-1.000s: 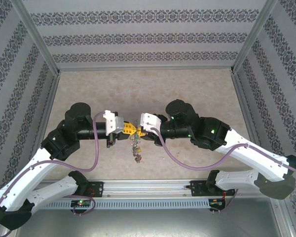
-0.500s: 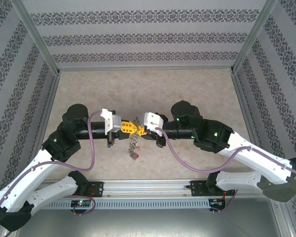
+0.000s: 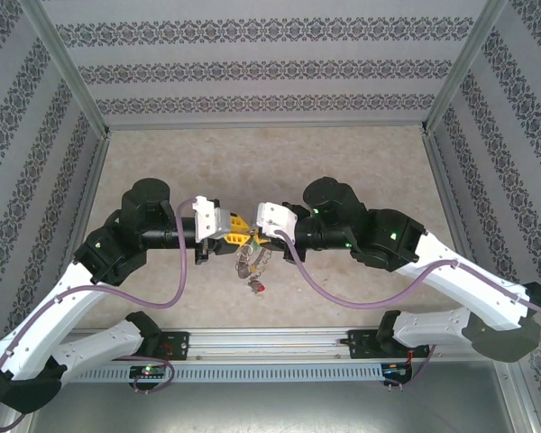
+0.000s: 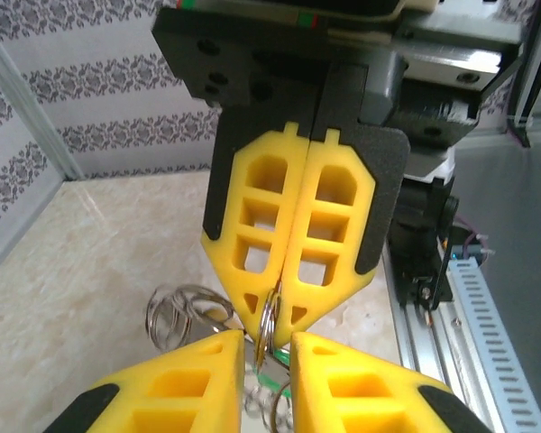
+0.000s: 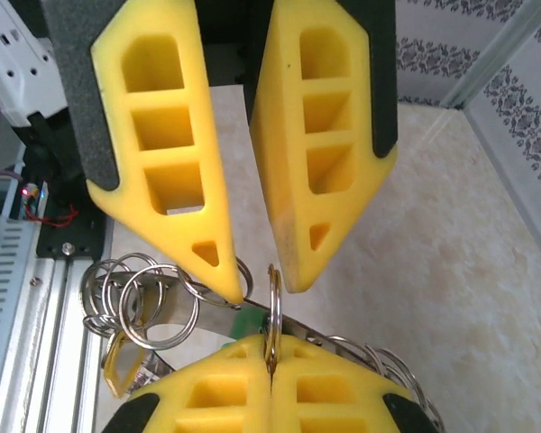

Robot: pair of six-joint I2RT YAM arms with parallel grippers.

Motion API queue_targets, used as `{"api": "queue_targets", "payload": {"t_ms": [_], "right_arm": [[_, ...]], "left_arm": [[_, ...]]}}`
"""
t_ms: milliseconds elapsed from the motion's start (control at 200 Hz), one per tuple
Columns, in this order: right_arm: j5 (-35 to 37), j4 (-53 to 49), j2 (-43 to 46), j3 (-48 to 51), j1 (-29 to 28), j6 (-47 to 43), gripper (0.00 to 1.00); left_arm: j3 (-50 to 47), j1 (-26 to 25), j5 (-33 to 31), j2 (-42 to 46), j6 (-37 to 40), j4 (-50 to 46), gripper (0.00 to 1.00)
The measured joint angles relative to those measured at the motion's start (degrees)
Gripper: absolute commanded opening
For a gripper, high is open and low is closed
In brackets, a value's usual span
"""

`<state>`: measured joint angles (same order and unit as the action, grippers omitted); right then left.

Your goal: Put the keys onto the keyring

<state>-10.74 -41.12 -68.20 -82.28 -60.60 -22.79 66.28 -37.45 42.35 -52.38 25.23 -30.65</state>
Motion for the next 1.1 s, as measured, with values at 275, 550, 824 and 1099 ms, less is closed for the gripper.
{"api": "queue_targets", "payload": {"t_ms": [275,550,824,1099], "right_arm": [[2.6,-5.2,-4.4,-3.7,-1.6,-1.9,0.0],[3.1,-6.7,-5.1,-4.4,-1.6,-2.8,0.0],[1.0,-1.3,-0.5,0.6,-1.5,-1.2,0.18],[-2.0,7.1,7.1,7.9,-1.0,2.3,0.22]], "left_arm": [[0.3,-0.4,-1.0,-1.7,1.8,-2.4,0.2],[-0.2,-0.5,-0.2,-1.6,1.3,-2.2,0.0],[-5.0,-0.5,2.0,1.6,-3.6,6.1,0.0],[-13.9,-0.6,3.8,4.1,-17.1,22.5,0.0]]}}
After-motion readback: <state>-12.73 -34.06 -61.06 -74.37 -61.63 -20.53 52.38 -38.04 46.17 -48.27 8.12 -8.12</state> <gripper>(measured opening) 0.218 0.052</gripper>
